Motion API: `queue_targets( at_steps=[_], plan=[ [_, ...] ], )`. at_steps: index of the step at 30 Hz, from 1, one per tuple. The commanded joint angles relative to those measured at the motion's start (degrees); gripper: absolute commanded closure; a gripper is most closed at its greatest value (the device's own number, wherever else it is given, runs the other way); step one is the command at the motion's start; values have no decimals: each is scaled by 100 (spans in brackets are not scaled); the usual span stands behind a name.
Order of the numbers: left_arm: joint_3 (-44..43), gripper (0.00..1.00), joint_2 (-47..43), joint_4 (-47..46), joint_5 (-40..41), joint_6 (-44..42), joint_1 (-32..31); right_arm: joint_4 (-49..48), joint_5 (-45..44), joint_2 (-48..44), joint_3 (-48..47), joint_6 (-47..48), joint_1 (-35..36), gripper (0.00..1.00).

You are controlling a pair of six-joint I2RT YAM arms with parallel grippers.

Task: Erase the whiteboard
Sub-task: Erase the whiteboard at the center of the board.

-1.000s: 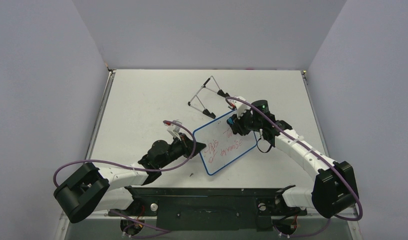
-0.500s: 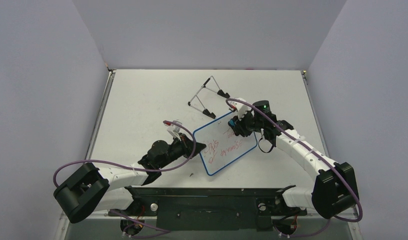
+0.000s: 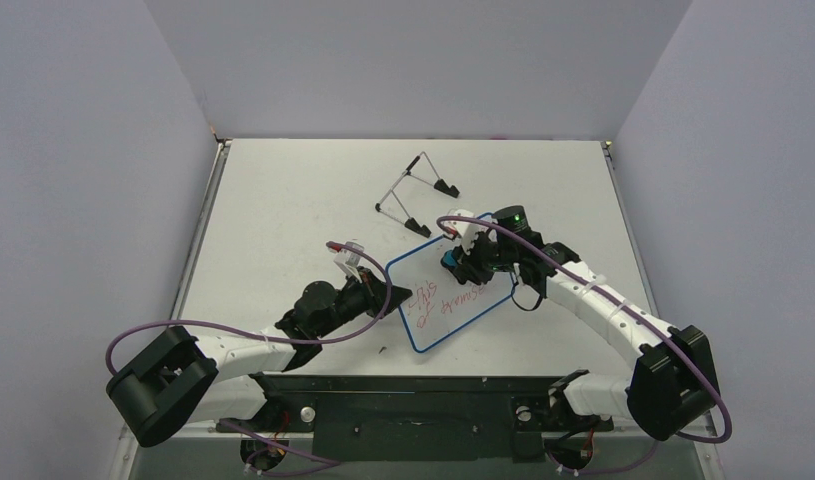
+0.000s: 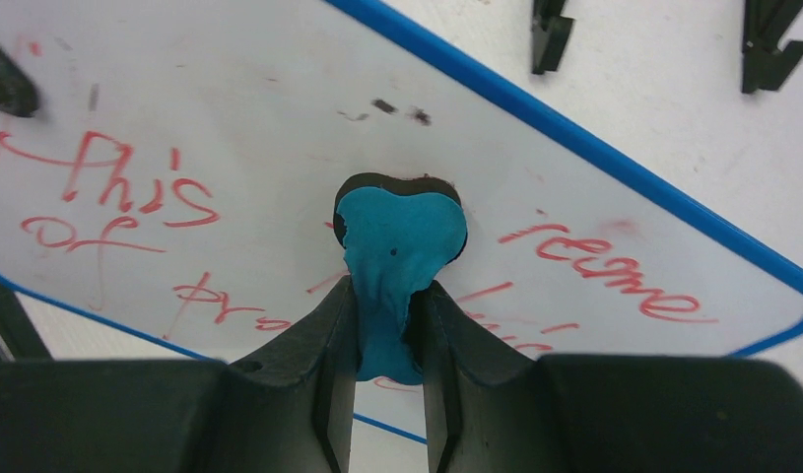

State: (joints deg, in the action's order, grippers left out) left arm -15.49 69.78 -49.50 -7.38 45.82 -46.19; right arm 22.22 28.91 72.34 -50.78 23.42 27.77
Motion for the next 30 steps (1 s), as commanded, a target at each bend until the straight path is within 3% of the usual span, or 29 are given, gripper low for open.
queue_targets(
  at_steps=[1, 7, 10, 17, 20, 25, 30],
  plan=[
    [-102, 100, -144, -509, -122, -88, -38, -489, -436, -124, -96, -297, -277, 100],
    [-89, 100, -165, -504, -133, -81, -40, -606, -702, -250, -140, -533, -552, 100],
    [-110, 100, -167, -500, -127, -81, -39, -489, -112, -149, -110, -453, -588, 100],
    [-83, 100, -186, -568, -31, 107, -30, 118, 467, 82, -195, 368, 239, 100],
    [-78, 100, -259, -500, 51, 118, -27, -270, -69, 42, -135, 36, 166, 100],
    [-120, 100, -149, -555, -48, 19, -13, -1148, -1128, 18, 4, -1173, -530, 100],
    [-85, 100, -46, -781, -184, -90, -21, -1209, -1330, 360, -27, -1431, -574, 100]
  ],
)
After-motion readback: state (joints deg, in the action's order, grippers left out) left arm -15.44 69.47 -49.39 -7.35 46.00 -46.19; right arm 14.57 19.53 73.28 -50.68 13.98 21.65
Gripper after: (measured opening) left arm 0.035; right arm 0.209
